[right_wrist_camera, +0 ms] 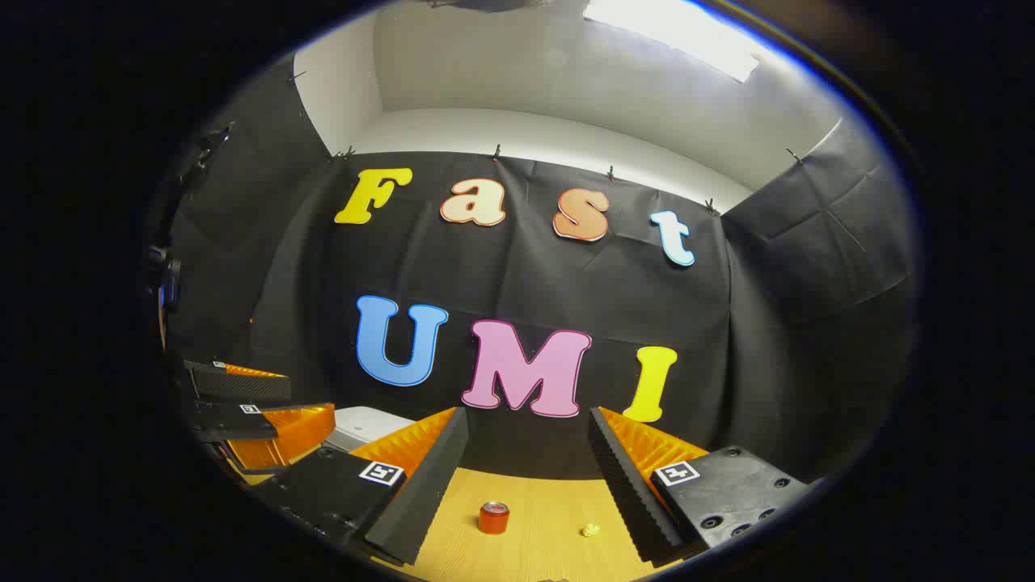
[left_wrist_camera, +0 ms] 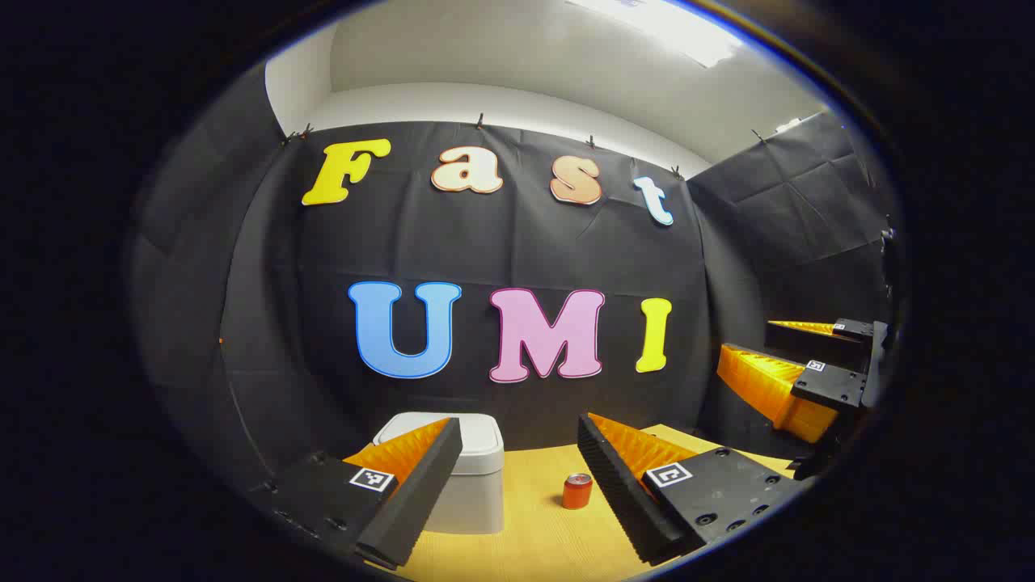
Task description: Press the lid of the desktop garbage bin to open it, pick up the crumpled paper on the desktop and throw it into the bin, then pick up the pop can on the desktop and drop it into the bin, and finally close the garbage bin lid.
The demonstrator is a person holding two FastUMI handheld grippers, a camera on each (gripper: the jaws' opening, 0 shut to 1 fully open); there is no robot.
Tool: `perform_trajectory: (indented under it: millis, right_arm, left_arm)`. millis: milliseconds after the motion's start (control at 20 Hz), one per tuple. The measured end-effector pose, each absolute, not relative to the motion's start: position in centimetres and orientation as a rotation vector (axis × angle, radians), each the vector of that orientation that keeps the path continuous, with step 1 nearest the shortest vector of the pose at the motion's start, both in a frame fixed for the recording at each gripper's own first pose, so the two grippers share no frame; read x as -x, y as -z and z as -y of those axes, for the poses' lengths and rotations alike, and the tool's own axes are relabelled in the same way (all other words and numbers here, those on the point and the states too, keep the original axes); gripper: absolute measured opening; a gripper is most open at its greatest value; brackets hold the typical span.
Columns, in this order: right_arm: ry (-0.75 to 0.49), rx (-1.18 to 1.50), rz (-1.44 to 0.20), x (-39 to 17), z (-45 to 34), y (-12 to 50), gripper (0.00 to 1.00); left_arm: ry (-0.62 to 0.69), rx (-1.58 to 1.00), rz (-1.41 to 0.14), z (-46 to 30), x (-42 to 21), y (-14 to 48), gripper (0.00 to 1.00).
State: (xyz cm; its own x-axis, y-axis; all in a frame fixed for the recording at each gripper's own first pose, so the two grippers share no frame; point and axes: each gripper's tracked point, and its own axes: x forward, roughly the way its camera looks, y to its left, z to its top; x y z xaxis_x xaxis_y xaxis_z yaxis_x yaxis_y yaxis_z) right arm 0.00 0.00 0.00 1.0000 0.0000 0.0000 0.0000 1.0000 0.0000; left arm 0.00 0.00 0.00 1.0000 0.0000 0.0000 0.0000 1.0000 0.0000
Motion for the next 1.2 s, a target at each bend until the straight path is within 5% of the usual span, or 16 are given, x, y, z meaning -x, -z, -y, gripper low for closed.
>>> perform_trajectory:
  millis: [1050,1200]
  right_arm:
    - [-0.028,-0.057,-0.087,-8.9,3.1,3.8,0.96]
    - [-0.028,-0.054,-0.088,-10.5,3.7,4.5,0.96]
  left_arm:
    - [-0.038,-0.009,-0.030,-0.1,-7.8,-0.6,0.97]
    - [-0.046,-0.003,-0.047,-0.8,-9.7,-0.3,0.88]
